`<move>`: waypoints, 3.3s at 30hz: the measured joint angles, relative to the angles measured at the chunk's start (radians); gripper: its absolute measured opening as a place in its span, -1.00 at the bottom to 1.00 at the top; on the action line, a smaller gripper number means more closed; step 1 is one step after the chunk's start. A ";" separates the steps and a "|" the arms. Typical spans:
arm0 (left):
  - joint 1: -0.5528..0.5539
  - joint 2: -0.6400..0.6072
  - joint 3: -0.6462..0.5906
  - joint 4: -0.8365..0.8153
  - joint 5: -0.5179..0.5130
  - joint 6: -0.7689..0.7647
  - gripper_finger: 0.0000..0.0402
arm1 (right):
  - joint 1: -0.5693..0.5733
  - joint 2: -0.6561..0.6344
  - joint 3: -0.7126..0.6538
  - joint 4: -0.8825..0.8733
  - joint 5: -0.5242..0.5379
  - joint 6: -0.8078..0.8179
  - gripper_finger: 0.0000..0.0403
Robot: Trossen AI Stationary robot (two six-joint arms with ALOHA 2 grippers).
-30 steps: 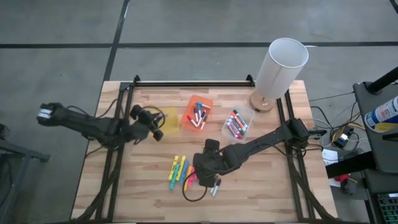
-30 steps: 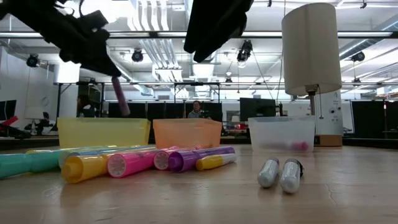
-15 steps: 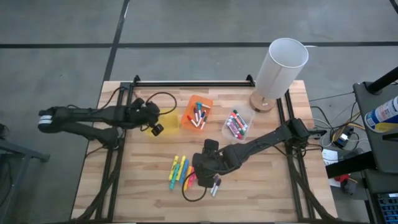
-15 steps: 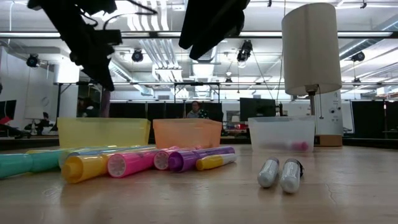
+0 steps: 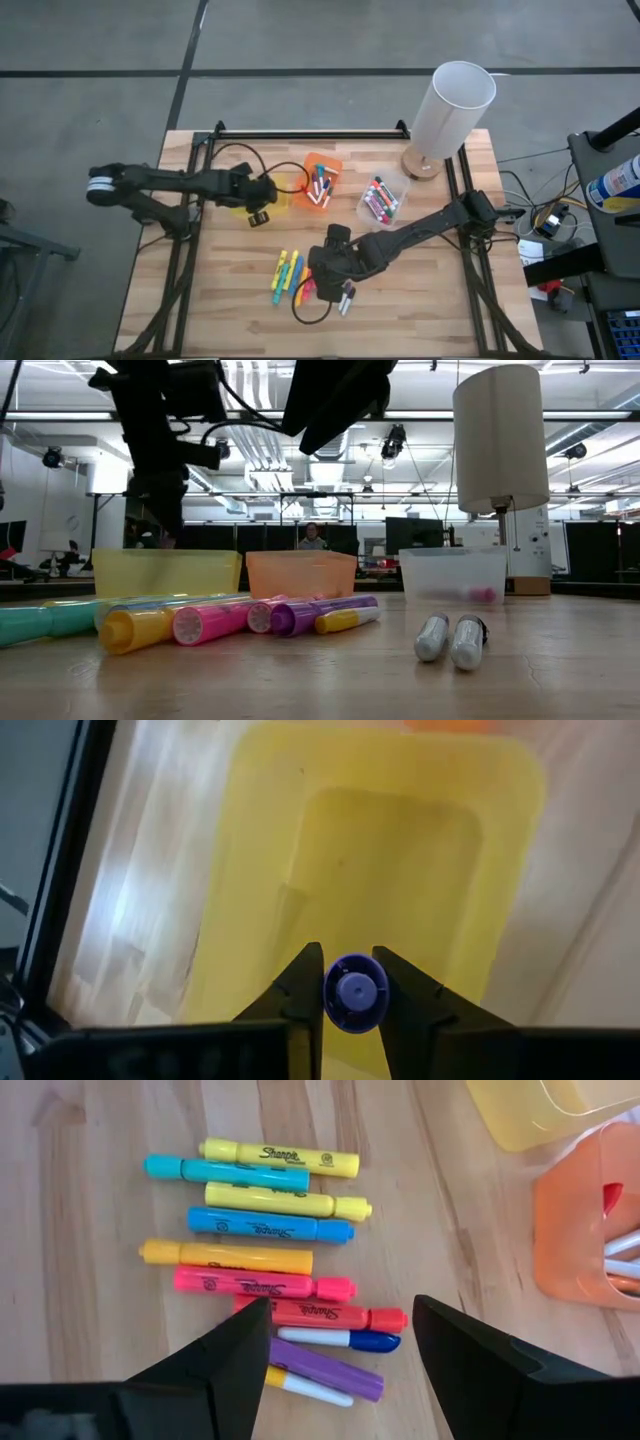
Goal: Pick & Place Markers
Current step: Put the right violet highlighter pen into the yellow bin, then put the violet highlighter pen into the yellow bin
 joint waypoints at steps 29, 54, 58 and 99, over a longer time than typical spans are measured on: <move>-0.024 -0.088 0.002 0.142 -0.053 -0.019 -0.27 | 0.000 -0.001 -0.026 0.015 -0.032 0.000 0.17; -0.478 -0.348 -0.339 1.286 0.344 -0.146 -0.27 | -0.010 -0.001 -0.129 0.018 -0.088 -0.469 0.16; -0.540 -0.332 -0.430 1.633 0.344 -0.113 -0.27 | -0.019 -0.001 -0.140 0.022 -0.108 -0.495 0.14; -0.554 -0.313 -0.463 1.768 0.372 -0.086 -0.27 | -0.083 0.000 -0.438 0.311 -0.162 -0.579 0.07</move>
